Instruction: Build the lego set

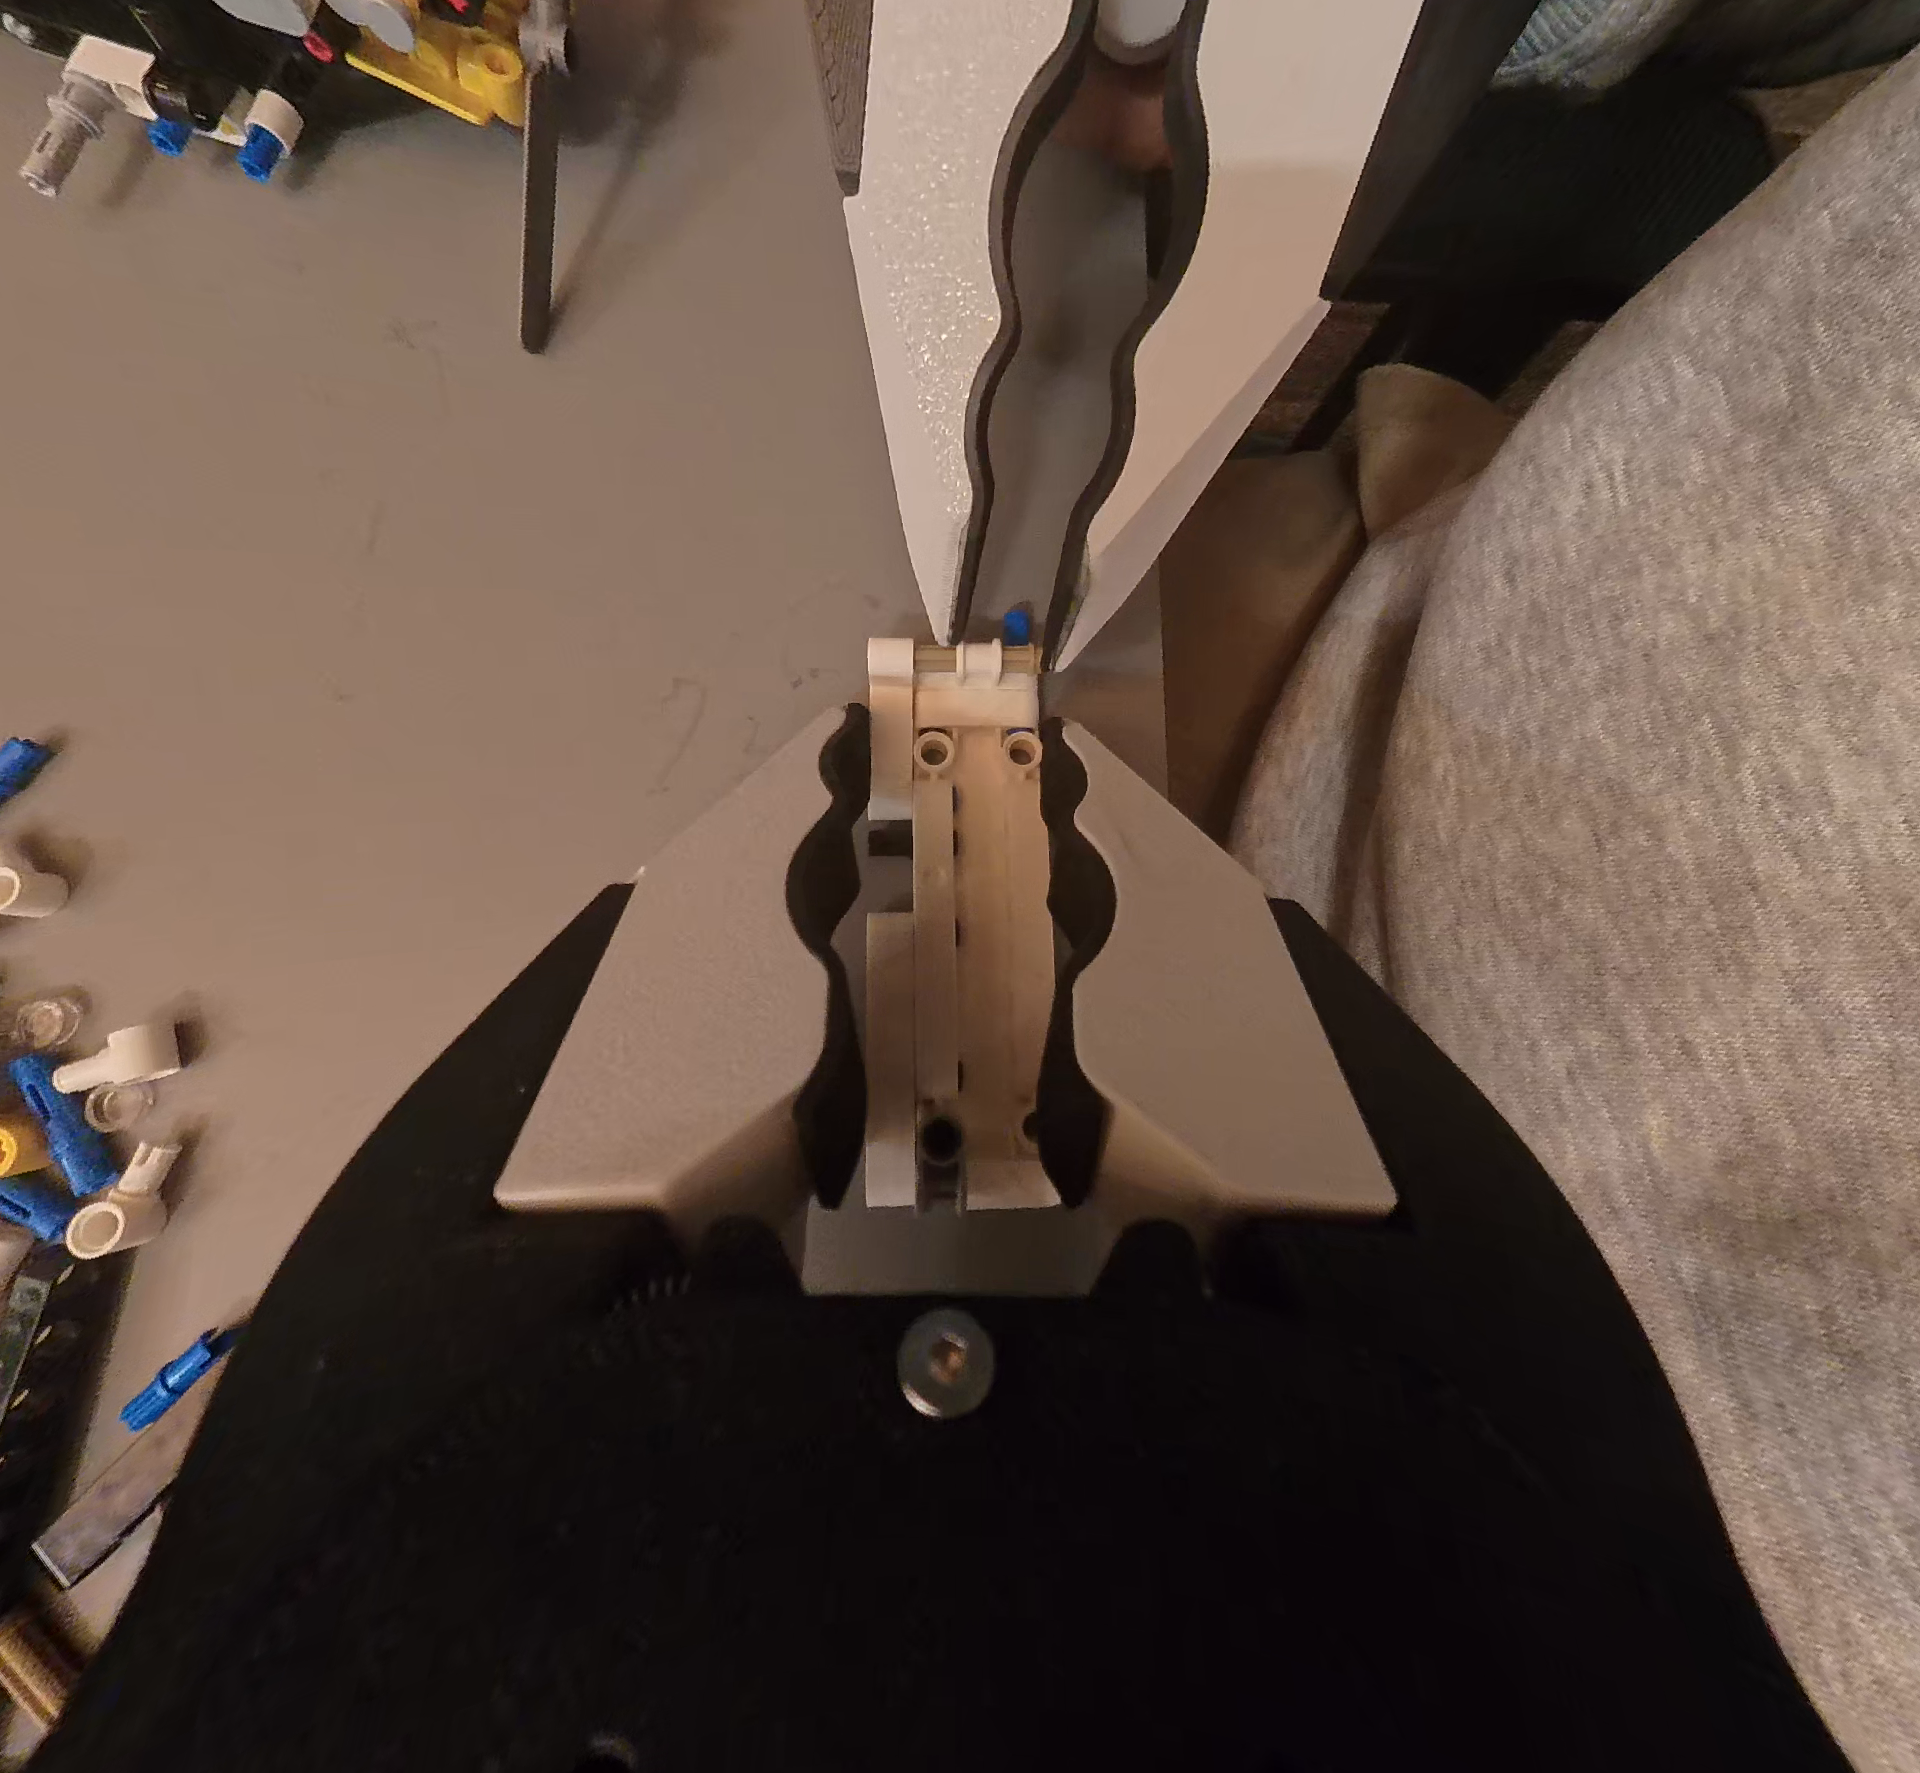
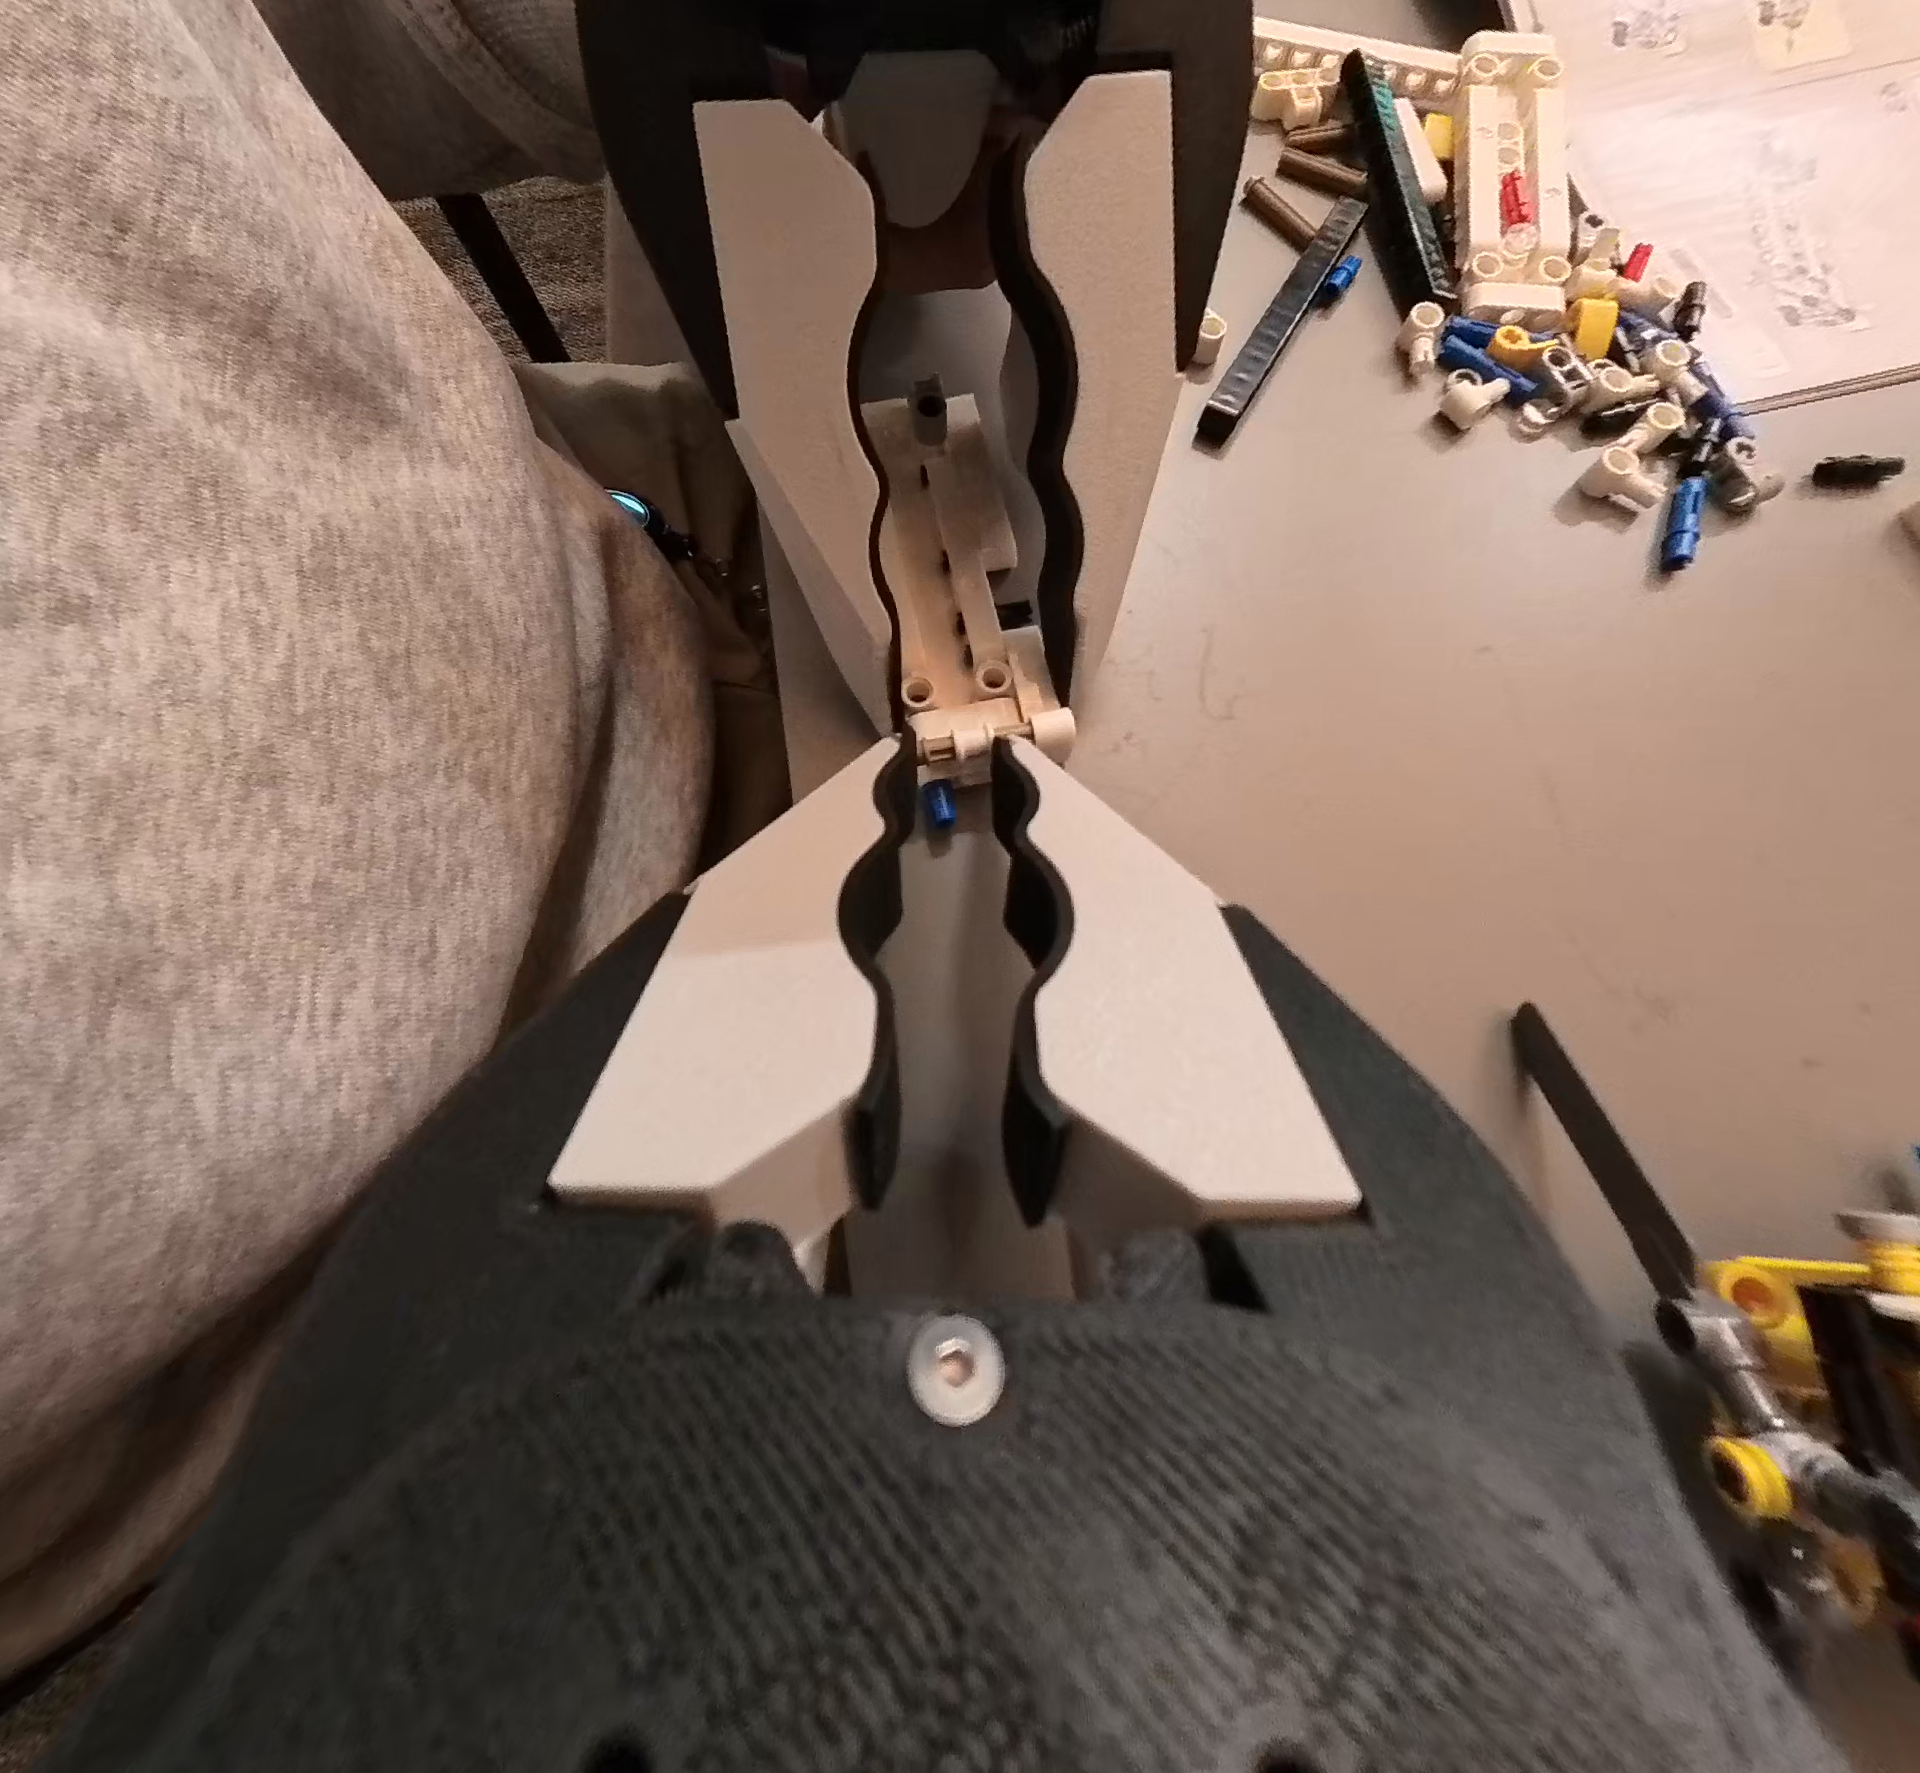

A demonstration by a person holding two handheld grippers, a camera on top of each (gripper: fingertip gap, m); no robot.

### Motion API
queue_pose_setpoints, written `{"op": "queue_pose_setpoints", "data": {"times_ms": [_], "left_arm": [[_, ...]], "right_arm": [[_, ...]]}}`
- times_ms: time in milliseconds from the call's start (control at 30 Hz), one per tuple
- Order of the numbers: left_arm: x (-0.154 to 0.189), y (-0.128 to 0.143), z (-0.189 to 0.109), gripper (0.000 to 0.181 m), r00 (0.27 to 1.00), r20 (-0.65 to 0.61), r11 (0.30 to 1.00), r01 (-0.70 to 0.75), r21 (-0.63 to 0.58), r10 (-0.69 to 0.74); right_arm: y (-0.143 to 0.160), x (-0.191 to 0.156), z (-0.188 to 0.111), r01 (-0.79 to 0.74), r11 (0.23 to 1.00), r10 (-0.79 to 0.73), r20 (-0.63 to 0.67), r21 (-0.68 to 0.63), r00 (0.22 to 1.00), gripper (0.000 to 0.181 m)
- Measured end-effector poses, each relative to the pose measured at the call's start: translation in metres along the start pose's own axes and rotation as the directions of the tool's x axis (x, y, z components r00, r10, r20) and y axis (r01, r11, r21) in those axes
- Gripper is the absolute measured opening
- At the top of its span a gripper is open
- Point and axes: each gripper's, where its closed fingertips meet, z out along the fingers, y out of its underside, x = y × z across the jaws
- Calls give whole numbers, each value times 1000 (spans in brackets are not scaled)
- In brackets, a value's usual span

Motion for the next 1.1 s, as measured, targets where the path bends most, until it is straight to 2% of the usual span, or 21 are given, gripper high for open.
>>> {"op": "queue_pose_setpoints", "data": {"times_ms": [700, 1000, 1033, 1100], "left_arm": [[-1, 0, 1, 33, 1000, 2, 1000, 4, 1, -4], [-4, -1, 1, 32, 1000, 0, 1000, -14, -10, 14], [-6, -2, 1, 35, 1000, 13, 1000, -2, -22, 2], [-16, -7, -8, 58, 997, 81, 1000, 4, -23, -2]], "right_arm": [[0, 3, 0, 17, 1000, -17, -9, 0, 1000, 8], [-1, 6, 1, 24, 1000, -24, -62, -2, 998, 9], [-1, 9, 1, 22, 1000, -23, -81, -3, 996, 9], [-1, 14, 1, 22, 1000, -23, -115, -5, 993, 9]]}}
